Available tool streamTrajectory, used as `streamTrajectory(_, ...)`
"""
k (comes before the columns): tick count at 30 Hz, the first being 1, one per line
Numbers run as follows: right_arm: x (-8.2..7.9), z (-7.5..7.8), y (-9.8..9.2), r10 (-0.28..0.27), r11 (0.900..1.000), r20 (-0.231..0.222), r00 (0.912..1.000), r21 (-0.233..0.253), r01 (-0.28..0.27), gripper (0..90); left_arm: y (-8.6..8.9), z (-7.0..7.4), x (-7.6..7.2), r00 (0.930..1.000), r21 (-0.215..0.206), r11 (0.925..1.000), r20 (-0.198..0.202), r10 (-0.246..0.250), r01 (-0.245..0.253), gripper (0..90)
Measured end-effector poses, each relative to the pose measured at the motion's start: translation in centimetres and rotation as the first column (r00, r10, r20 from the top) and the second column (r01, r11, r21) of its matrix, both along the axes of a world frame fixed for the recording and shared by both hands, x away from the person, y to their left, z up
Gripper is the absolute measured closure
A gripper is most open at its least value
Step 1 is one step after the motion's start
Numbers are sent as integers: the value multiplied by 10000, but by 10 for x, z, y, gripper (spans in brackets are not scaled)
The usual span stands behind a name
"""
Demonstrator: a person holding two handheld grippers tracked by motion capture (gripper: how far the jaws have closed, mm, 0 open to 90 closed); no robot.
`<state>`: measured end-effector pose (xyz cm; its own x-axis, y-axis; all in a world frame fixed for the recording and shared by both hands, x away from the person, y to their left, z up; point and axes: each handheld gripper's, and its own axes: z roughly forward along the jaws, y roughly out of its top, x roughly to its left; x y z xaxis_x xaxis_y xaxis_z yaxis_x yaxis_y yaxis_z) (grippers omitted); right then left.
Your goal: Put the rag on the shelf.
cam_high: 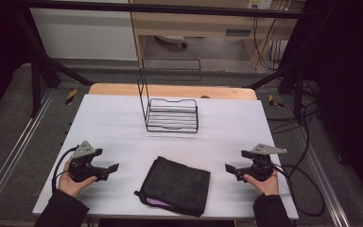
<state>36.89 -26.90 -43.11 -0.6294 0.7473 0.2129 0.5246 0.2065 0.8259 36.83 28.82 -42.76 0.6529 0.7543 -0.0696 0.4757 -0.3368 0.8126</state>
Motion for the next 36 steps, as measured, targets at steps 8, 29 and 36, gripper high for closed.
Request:
streamTrajectory(8, 0, 0, 1, 2, 10000, 32, 10000, 4, -2, 22, -1, -1, 0, 10000, 85, 10000, -13, -34, 34, 64)
streamTrajectory(29, 0, -7, 51, 738, 9955, -526, 9959, -563, -768, 141, -1, -5, 0, 10000, 159, 9999, -40, -16, 17, 74)
streamTrajectory(36, -3, -11, 69, 1276, 9888, -811, 9885, -676, -1332, 337, -1, -5, 0, 10000, 188, 9998, -76, 40, -38, 79)
